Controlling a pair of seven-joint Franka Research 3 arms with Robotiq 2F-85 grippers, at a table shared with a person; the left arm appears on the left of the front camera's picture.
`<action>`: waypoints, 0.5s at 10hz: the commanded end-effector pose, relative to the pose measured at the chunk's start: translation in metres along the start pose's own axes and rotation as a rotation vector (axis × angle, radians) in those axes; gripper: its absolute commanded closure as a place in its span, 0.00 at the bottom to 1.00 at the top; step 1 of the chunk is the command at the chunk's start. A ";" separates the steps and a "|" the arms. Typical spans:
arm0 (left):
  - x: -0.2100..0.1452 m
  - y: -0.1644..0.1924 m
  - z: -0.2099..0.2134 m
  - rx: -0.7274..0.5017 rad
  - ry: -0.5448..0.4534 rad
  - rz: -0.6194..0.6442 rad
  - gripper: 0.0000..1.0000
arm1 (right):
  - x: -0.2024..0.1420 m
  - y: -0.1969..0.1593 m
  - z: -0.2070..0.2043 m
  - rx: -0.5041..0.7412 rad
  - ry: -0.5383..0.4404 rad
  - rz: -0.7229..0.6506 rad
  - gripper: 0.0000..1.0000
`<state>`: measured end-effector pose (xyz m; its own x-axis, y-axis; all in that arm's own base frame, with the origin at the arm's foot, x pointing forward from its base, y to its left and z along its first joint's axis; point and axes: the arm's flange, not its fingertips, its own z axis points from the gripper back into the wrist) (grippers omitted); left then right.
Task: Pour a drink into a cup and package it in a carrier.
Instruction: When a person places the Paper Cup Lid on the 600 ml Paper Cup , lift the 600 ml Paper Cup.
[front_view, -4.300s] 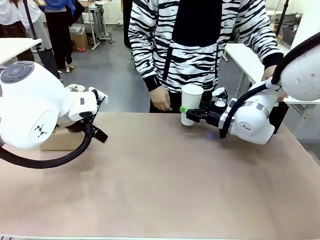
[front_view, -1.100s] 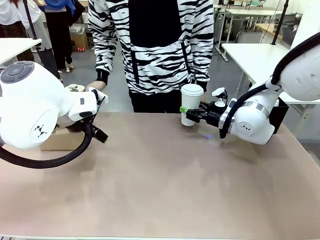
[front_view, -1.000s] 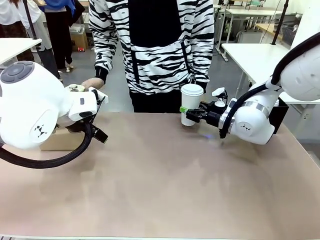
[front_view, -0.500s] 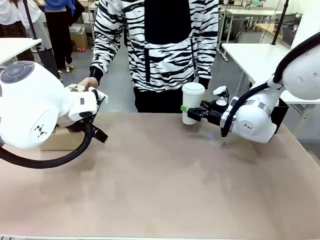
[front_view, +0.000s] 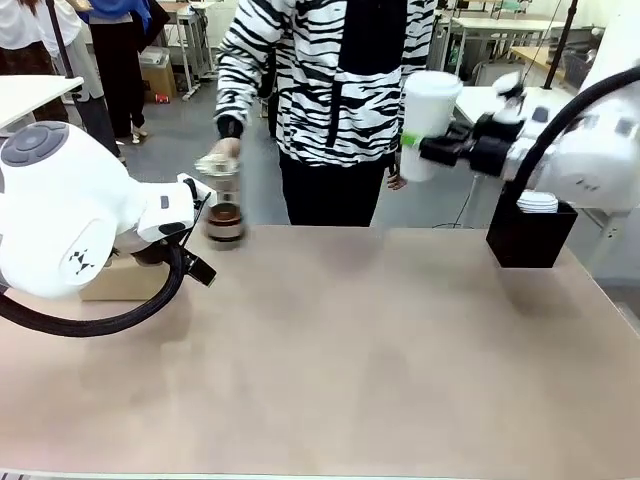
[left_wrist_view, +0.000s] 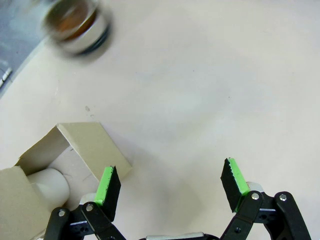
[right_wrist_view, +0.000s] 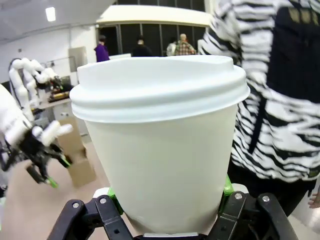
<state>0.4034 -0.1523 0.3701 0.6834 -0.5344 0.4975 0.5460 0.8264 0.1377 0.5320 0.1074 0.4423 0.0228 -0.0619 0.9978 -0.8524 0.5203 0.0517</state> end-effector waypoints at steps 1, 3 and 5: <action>0.000 0.000 0.000 -0.002 -0.001 0.002 0.00 | 0.050 0.028 0.025 0.032 0.004 -0.040 0.20; 0.000 0.000 0.000 -0.002 -0.001 0.002 0.00 | 0.096 0.055 0.043 0.056 -0.023 -0.061 0.20; 0.000 0.000 0.000 -0.002 -0.001 0.002 0.00 | 0.112 0.072 0.047 0.075 -0.048 -0.088 0.20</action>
<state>0.4034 -0.1524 0.3701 0.6832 -0.5347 0.4974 0.5462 0.8262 0.1378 0.4534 0.0984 0.5582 0.0401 -0.1253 0.9913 -0.8798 0.4658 0.0945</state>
